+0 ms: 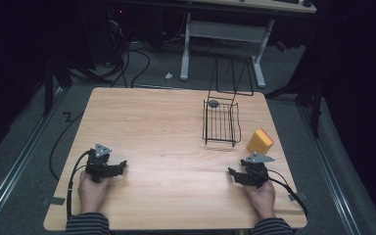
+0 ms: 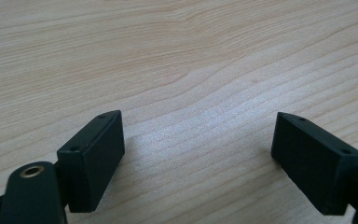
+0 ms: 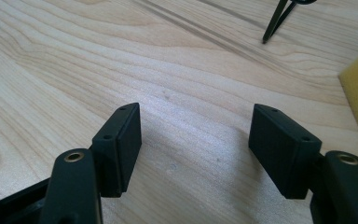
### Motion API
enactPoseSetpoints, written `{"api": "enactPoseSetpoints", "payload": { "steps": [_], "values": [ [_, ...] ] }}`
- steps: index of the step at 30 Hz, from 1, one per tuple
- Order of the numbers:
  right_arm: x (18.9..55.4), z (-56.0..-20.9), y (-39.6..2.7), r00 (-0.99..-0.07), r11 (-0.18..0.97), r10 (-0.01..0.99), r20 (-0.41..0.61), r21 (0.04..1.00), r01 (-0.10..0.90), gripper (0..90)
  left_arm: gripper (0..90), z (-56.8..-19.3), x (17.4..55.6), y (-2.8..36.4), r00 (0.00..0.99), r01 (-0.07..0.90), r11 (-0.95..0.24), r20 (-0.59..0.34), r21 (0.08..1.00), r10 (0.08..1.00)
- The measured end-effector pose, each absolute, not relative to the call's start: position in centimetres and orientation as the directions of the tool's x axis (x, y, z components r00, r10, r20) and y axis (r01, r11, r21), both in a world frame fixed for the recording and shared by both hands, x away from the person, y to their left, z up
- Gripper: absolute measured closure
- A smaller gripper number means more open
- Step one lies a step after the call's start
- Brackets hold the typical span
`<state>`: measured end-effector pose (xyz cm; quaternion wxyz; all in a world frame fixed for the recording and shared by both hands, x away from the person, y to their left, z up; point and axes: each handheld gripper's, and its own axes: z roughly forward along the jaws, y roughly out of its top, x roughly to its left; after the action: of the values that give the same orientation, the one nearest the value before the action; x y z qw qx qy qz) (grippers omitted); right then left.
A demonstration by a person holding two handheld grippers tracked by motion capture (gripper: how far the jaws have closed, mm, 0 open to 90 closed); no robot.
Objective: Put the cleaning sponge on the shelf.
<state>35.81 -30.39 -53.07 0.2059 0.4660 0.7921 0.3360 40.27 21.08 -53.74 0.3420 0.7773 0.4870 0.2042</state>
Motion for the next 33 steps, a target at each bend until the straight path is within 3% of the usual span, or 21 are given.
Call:
{"api": "enactPoseSetpoints", "payload": {
  "steps": [17, 33],
  "values": [
    [35.84, -53.07, -30.39, -0.495, 0.346, 0.869, -0.005, 0.721, 0.601, 31.0, 17.7, -53.74, 40.28, 21.08, 0.443, 0.617, -0.292, -0.016, 0.731, 0.897],
    [35.24, -52.50, -30.78, -0.495, 0.339, 0.869, -0.006, 0.735, 0.587, 34.5, 17.8, -53.73, 40.28, 21.09, 0.443, 0.617, -0.292, -0.016, 0.731, 0.896]
  ]
}}
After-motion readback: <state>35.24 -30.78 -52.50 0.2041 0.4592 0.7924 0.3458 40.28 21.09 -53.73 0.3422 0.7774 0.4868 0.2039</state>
